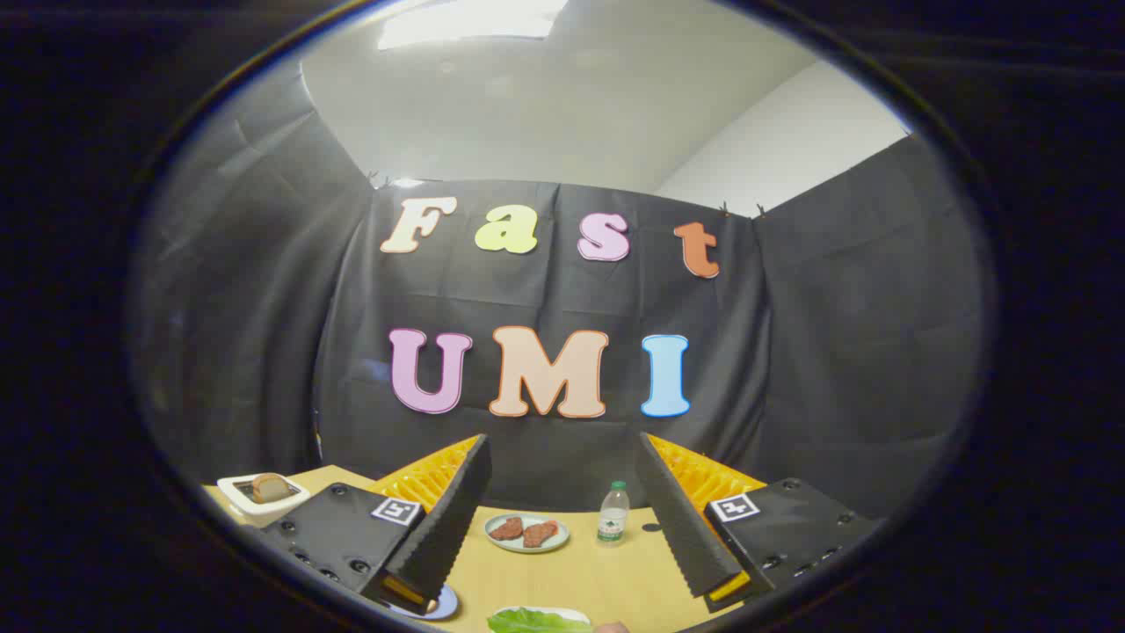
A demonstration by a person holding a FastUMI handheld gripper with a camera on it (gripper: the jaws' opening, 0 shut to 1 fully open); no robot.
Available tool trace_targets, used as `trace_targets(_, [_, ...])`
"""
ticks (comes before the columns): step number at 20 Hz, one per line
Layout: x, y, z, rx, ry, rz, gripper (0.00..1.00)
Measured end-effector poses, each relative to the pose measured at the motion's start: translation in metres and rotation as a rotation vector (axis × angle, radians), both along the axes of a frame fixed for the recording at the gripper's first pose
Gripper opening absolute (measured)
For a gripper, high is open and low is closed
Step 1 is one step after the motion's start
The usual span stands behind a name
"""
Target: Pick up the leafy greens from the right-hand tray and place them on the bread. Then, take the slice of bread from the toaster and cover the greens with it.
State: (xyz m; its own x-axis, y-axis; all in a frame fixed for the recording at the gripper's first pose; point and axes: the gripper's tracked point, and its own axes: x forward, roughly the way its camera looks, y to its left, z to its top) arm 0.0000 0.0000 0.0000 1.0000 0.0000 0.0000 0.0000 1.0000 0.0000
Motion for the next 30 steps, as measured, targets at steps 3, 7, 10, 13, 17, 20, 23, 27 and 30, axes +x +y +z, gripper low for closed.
trace_targets(3, [-0.003,0.001,0.000,0.002,-0.008,0.012,1.00])
trace_targets(7, [-0.002,0.002,-0.004,0.010,0.006,0.039,1.00])
trace_targets(10, [-0.001,0.003,-0.007,0.016,0.014,0.062,1.00])
trace_targets(13, [-0.004,0.002,-0.012,0.029,0.029,0.074,1.00])
trace_targets(17, [-0.008,-0.007,-0.018,0.043,0.039,0.082,1.00])
trace_targets(20, [-0.012,-0.006,-0.025,0.039,0.058,0.128,1.00])
trace_targets(23, [-0.012,-0.005,-0.033,0.014,0.079,0.193,1.00])
trace_targets(27, [-0.015,0.004,-0.054,-0.013,0.140,0.314,1.00])
trace_targets(30, [-0.012,0.003,-0.069,-0.058,0.178,0.392,1.00])
